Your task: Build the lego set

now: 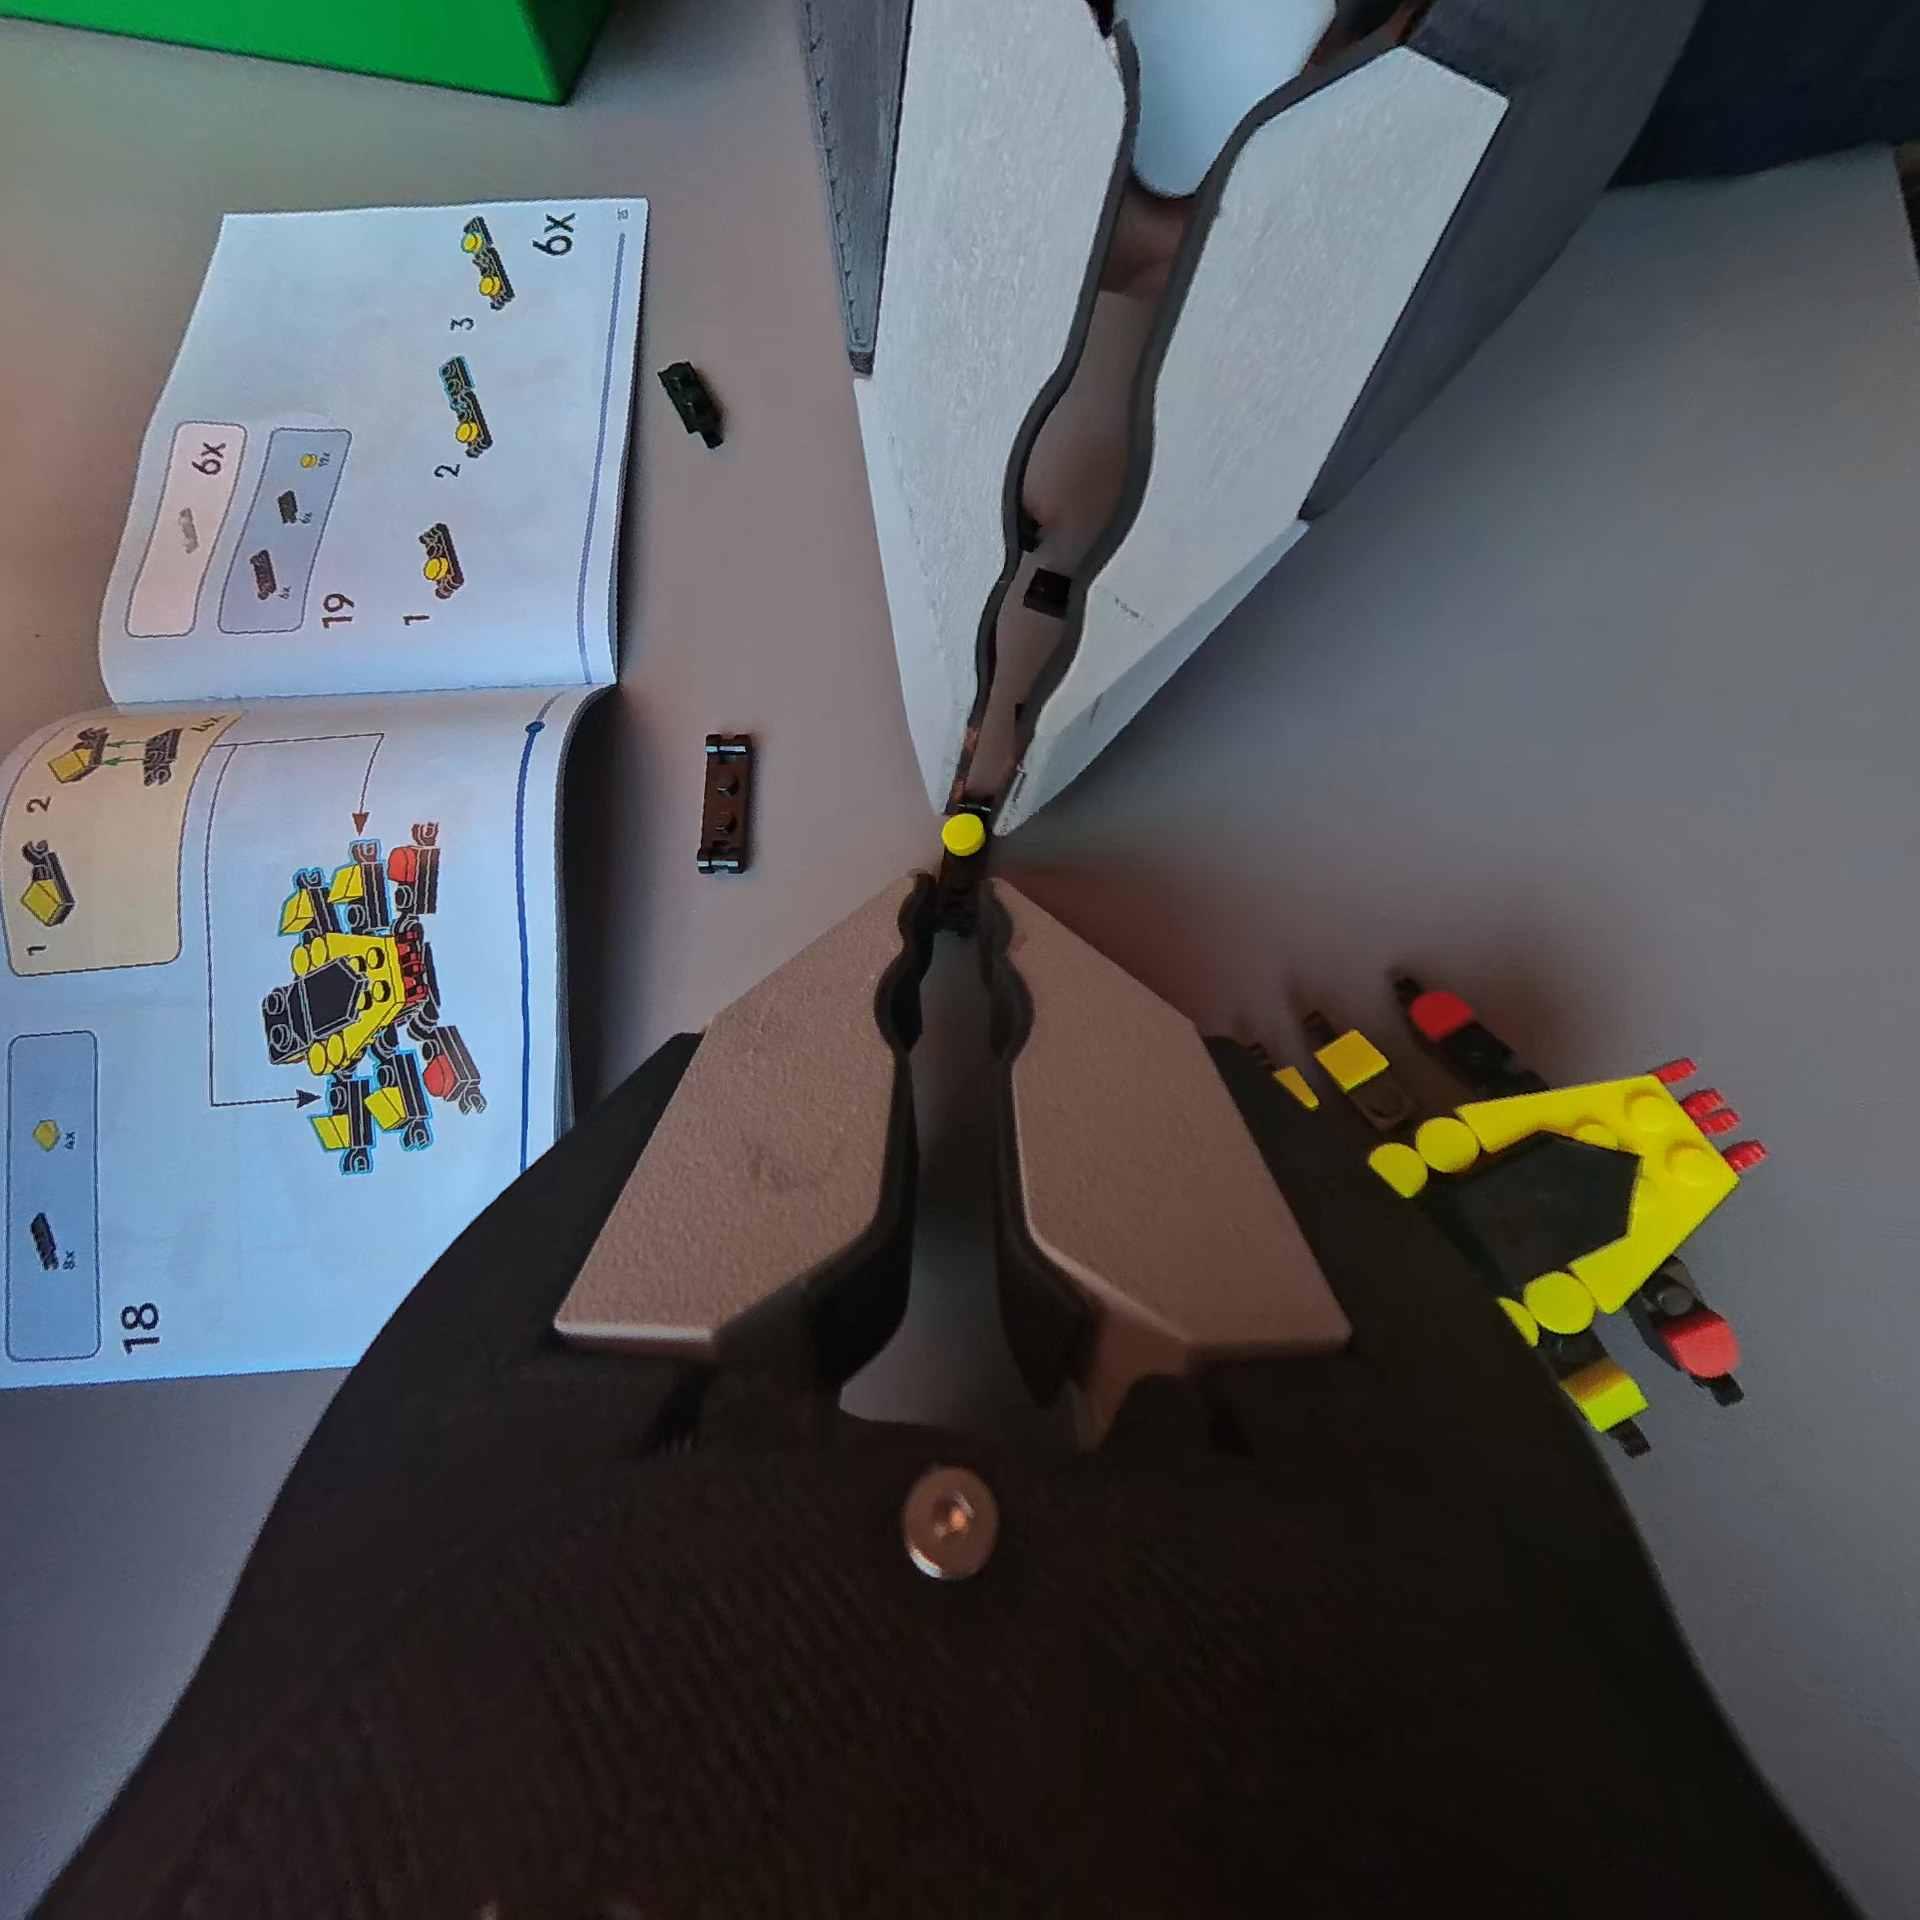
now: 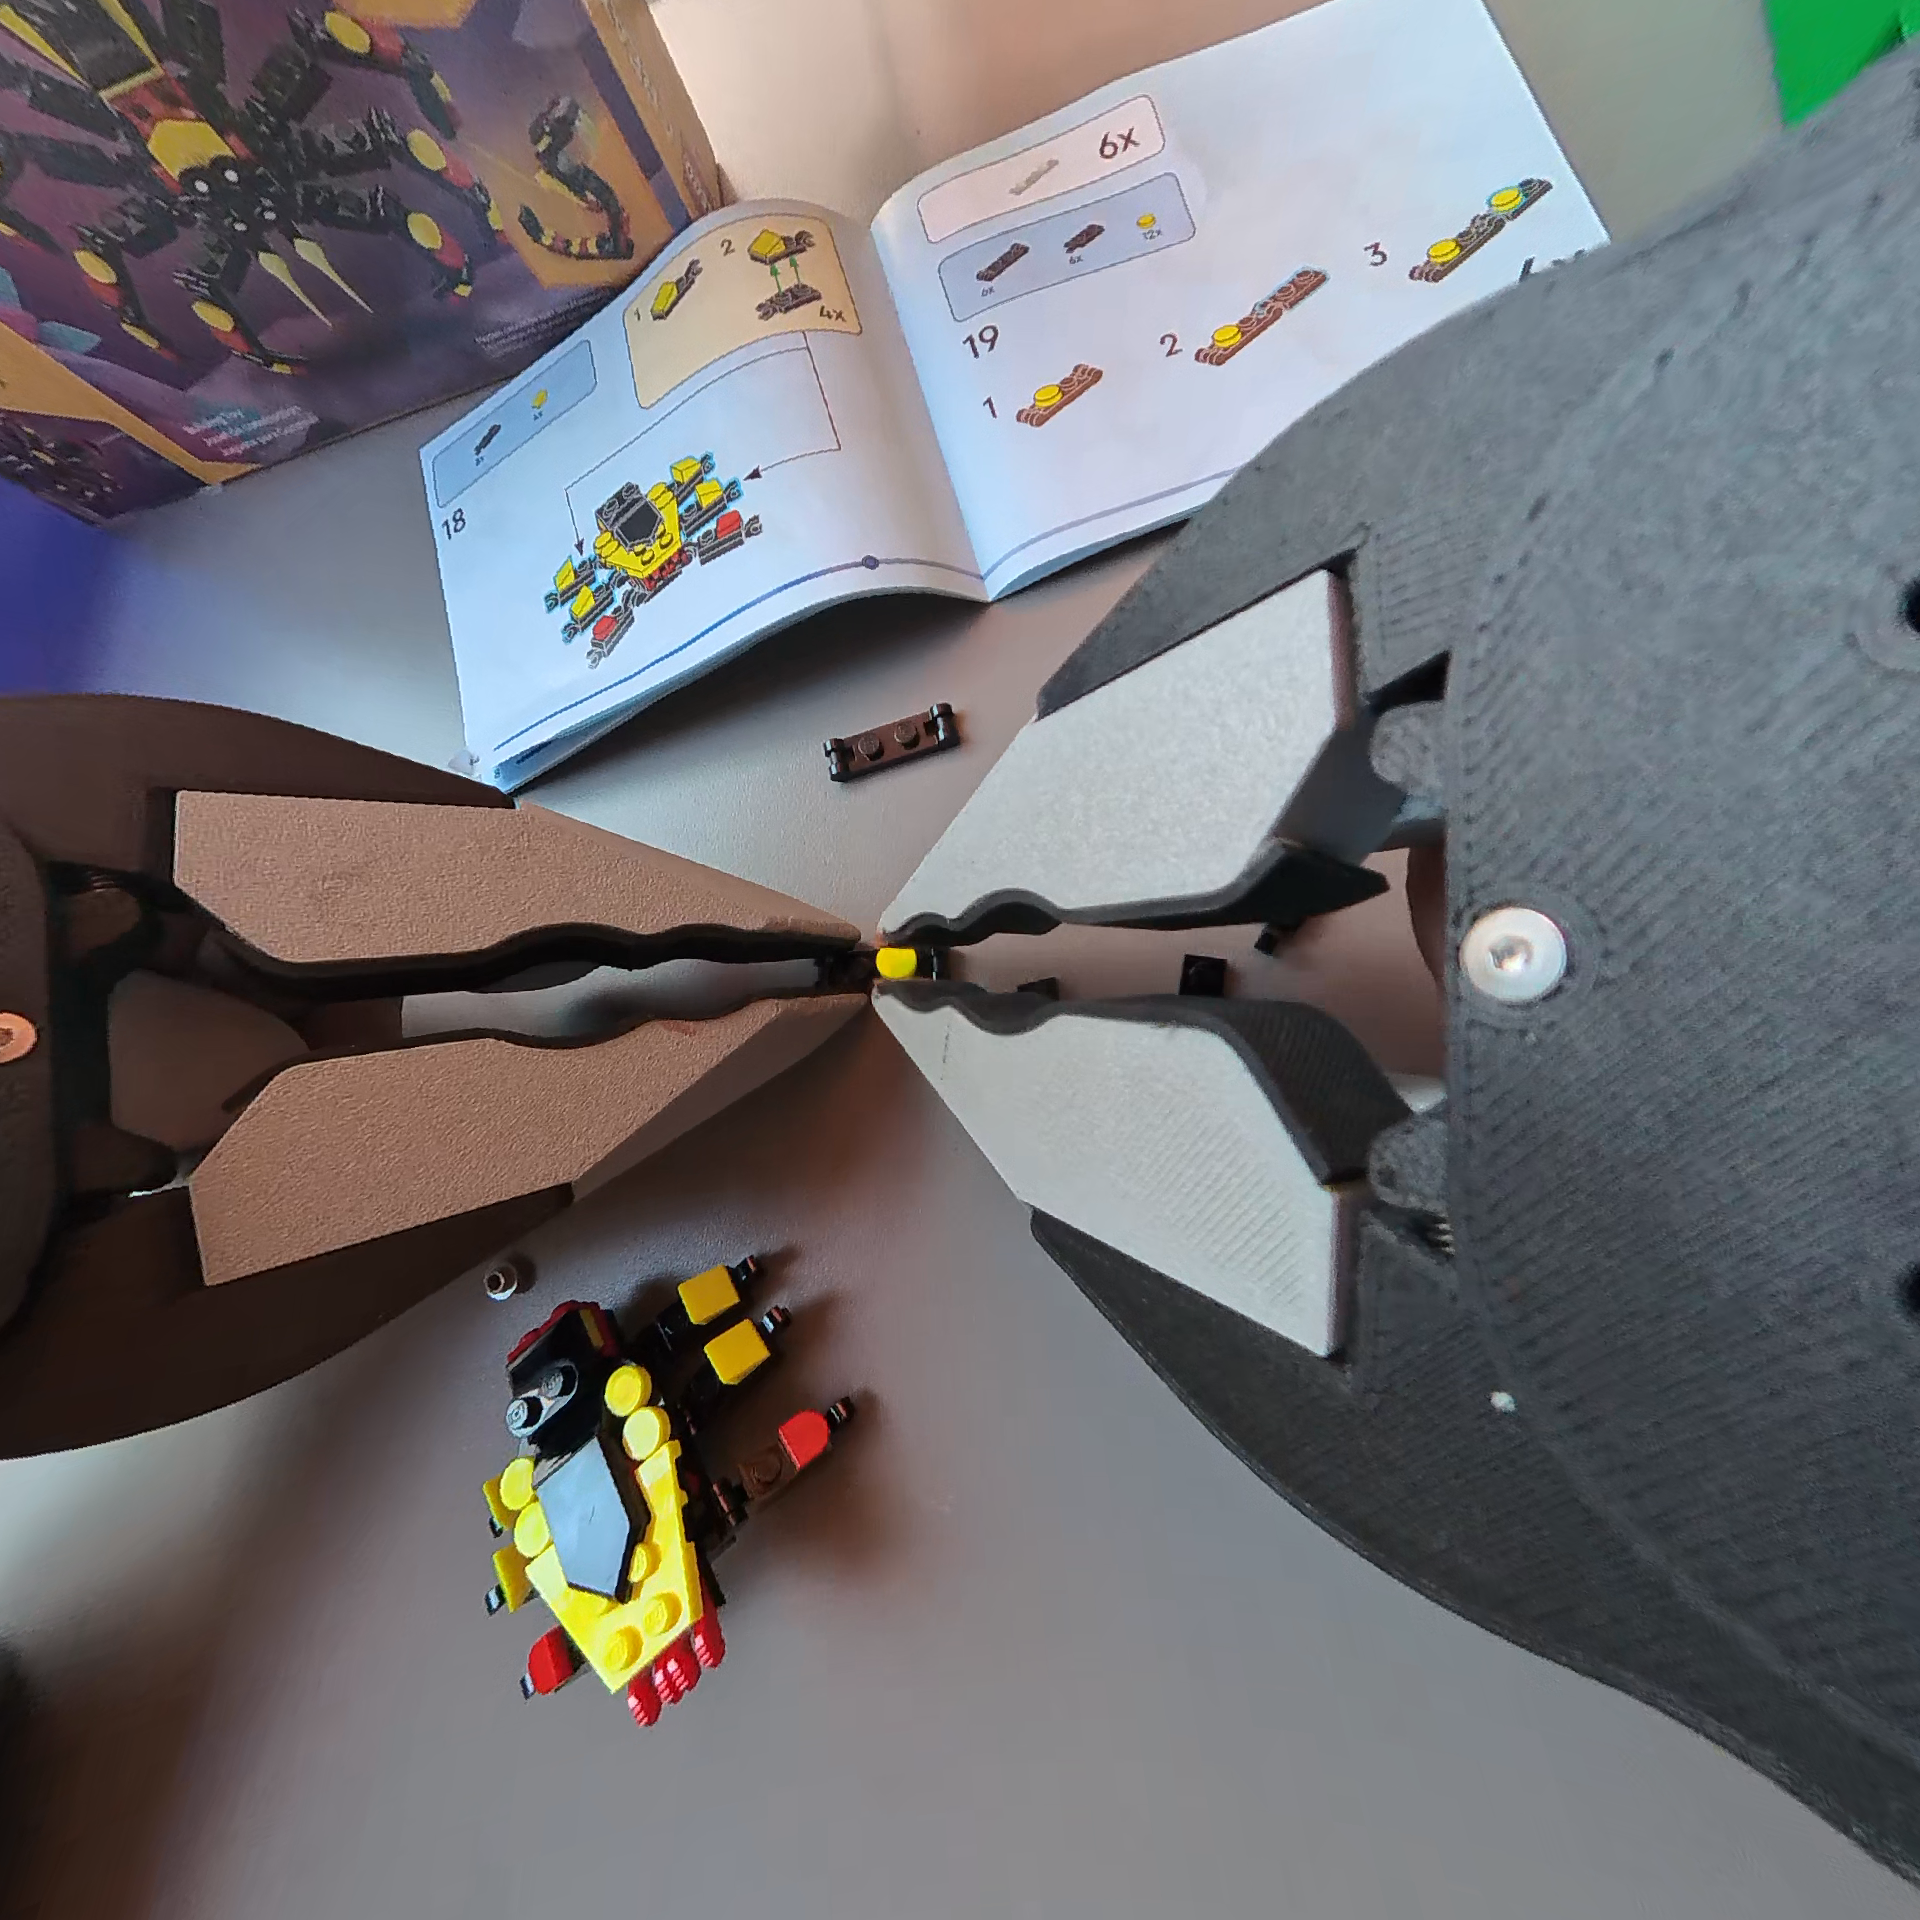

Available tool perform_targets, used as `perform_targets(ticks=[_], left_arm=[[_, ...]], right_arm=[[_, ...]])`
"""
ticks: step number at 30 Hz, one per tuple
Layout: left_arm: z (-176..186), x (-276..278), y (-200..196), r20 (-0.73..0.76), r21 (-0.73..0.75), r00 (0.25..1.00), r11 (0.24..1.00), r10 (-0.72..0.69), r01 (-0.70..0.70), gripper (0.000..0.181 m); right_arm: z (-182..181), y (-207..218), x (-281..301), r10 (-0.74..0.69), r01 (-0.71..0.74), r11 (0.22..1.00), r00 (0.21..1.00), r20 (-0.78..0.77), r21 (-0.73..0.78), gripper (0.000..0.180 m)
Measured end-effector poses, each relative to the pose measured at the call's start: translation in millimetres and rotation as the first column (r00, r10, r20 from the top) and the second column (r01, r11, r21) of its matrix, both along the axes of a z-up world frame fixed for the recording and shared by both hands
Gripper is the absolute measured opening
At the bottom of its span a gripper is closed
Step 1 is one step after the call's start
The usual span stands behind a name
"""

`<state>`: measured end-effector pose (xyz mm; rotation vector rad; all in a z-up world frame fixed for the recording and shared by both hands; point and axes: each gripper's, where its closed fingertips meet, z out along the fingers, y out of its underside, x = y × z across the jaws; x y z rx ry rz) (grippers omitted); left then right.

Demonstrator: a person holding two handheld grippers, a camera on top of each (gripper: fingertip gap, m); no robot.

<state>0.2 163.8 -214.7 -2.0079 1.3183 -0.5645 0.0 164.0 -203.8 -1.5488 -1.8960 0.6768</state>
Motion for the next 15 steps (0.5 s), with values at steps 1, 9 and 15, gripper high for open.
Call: perform_targets(ticks=[1, 9, 15], left_arm=[[0.0, 0.0, -0.1, 0.000, 0.000, 1.000, 1.000, 0.000, 0.000, 0.005], [0.0, 0.2, -0.5, -0.001, 0.001, 1.000, 1.000, -0.003, 0.003, 0.005], [-0.1, 0.6, -1.2, -0.001, 0.002, 1.000, 1.000, -0.007, 0.007, 0.005]], right_arm=[[0.0, 0.4, 0.0, -0.002, 0.002, 1.000, 1.000, -0.001, -0.005, 0.001], [-2.4, -0.6, -2.6, -0.009, 0.009, 0.999, 1.000, -0.003, -0.039, 0.000], [-3.4, -1.0, -1.9, -0.013, 0.012, 0.994, 1.000, -0.008, -0.111, 0.000]])
